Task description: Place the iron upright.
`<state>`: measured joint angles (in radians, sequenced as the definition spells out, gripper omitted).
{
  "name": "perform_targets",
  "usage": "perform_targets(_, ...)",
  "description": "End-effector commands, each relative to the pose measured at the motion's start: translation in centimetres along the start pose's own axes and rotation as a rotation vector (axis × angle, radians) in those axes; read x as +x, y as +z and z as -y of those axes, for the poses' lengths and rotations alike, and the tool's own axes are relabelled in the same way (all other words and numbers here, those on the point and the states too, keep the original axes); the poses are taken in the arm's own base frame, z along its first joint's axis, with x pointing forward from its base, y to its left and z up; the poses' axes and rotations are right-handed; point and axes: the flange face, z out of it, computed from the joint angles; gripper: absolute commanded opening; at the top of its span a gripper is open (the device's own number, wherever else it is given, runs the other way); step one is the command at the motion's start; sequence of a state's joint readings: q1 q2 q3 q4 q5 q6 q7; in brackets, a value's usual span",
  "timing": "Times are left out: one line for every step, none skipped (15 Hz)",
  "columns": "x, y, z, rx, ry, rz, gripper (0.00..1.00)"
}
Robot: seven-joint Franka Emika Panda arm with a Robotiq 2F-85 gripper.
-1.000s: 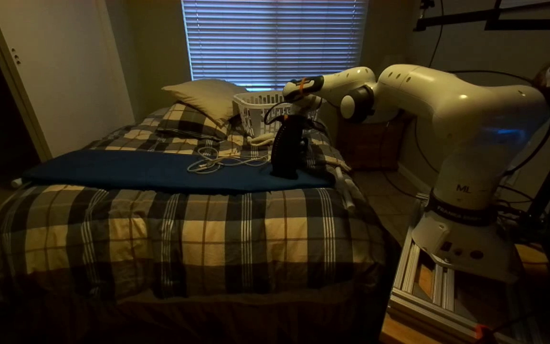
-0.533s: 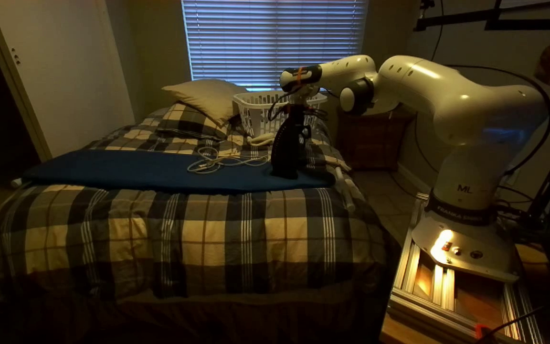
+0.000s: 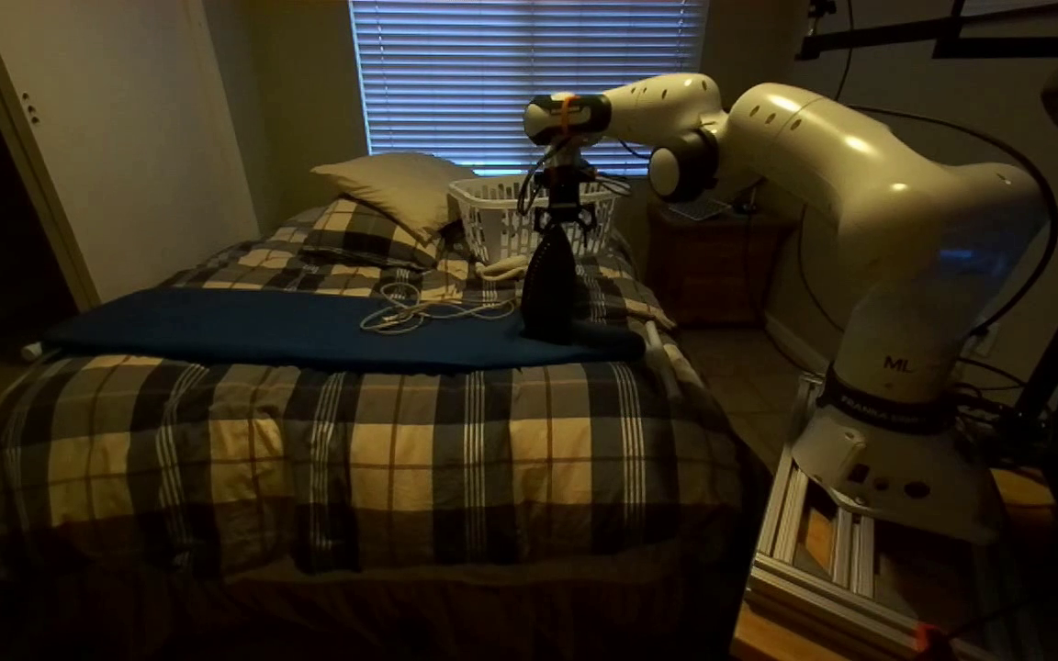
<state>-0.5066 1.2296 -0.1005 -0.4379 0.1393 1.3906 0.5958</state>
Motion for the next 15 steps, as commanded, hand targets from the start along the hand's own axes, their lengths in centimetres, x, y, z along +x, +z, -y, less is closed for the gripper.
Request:
perform_targets(-1.9, -4.6, 0.7, -0.035, -0.107, -0.096, 1.0)
perform_targets(-2.5, -5.9, 1.0, -0.033, -0.138, -0.121, 1.0)
perform_targets(-3.1, -7.1, 1.2, -0.029, -0.159, -0.139, 1.0)
perform_targets(-3.6, -8.2, 1.5, -0.024, -0.176, -0.164, 1.0)
perform_targets(-4.1, -9.3, 1.8, -0.015, -0.192, -0.182, 1.0)
perform_targets(-4.7, -10.2, 2.0, -0.005, -0.207, -0.196, 1.0)
perform_targets(-5.3, -11.2, 2.2, 0.007, -0.213, -0.203, 1.0)
perform_targets(-5.9, -11.9, 2.3, 0.009, -0.216, -0.207, 1.0)
perform_targets(-6.7, -12.9, 2.2, 0.005, -0.211, -0.202, 1.0)
perform_targets(-7.3, -13.6, 2.3, 0.01, -0.216, -0.202, 1.0)
perform_targets(-7.9, -14.2, 2.4, 0.006, -0.218, -0.201, 1.0)
perform_targets(-8.6, -15.0, 2.3, 0.001, -0.223, -0.205, 1.0)
perform_targets(-9.2, -15.7, 2.2, -0.01, -0.22, -0.209, 1.0)
perform_targets(-9.9, -16.5, 2.0, -0.025, -0.211, -0.212, 1.0)
perform_targets(-10.4, -17.1, 2.0, -0.036, -0.207, -0.217, 1.0)
